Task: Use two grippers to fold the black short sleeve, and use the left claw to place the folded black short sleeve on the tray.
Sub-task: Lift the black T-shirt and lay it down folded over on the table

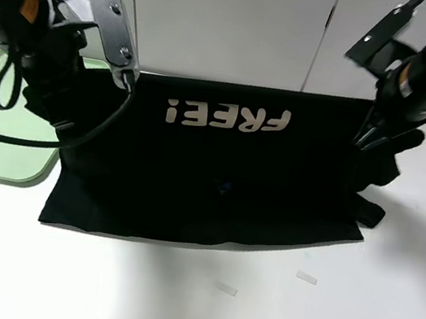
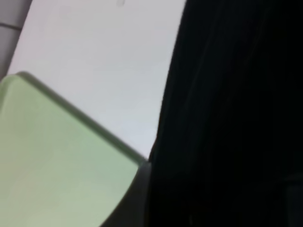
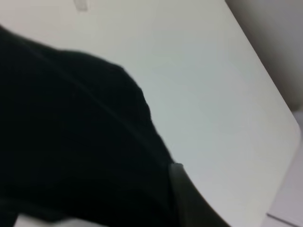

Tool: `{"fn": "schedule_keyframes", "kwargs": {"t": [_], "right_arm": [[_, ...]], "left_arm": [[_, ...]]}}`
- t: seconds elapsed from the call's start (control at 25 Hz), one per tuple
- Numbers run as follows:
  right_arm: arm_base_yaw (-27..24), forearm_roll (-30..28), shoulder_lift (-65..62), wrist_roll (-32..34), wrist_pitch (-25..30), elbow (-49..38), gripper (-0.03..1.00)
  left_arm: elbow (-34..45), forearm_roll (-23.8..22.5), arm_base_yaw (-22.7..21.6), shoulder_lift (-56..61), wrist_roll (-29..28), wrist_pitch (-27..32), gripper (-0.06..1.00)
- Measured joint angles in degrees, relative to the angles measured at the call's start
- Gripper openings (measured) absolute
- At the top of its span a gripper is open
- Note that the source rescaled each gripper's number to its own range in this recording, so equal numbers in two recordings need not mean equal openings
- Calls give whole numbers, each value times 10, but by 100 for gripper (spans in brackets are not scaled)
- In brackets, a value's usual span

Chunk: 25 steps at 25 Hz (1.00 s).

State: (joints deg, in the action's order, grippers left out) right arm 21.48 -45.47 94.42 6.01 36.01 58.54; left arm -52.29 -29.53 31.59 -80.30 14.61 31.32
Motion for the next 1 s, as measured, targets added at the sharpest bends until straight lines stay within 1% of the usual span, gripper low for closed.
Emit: {"fn": "schedule_keyframes", "kwargs": {"t": [0.24, 0.36, 0.52, 0.6, 0.68, 0.8, 1.0], "right_arm": [[-27, -70, 53, 81, -112, 0, 0], [-40, -90, 54, 131, -167, 10, 0], [-42, -85, 54, 236, -199, 54, 0], [-42, -65, 54, 290, -203, 76, 0], [-42, -34, 54, 319, -203, 93, 0], [-42, -13, 55, 333, -202, 100, 0], [-42, 4, 57, 334, -199, 100, 0]], "left_arm": [[0, -122, -2, -16, -54, -33, 0], [0, -163, -24, -16, -103, -56, 0], [0, -179, -56, -16, -134, -82, 0], [0, -181, -63, -16, -136, -88, 0], [0, -184, -65, -16, -137, -93, 0], [0, -188, -65, -16, -137, -97, 0], [0, -189, -66, -16, -137, -98, 0]]}}
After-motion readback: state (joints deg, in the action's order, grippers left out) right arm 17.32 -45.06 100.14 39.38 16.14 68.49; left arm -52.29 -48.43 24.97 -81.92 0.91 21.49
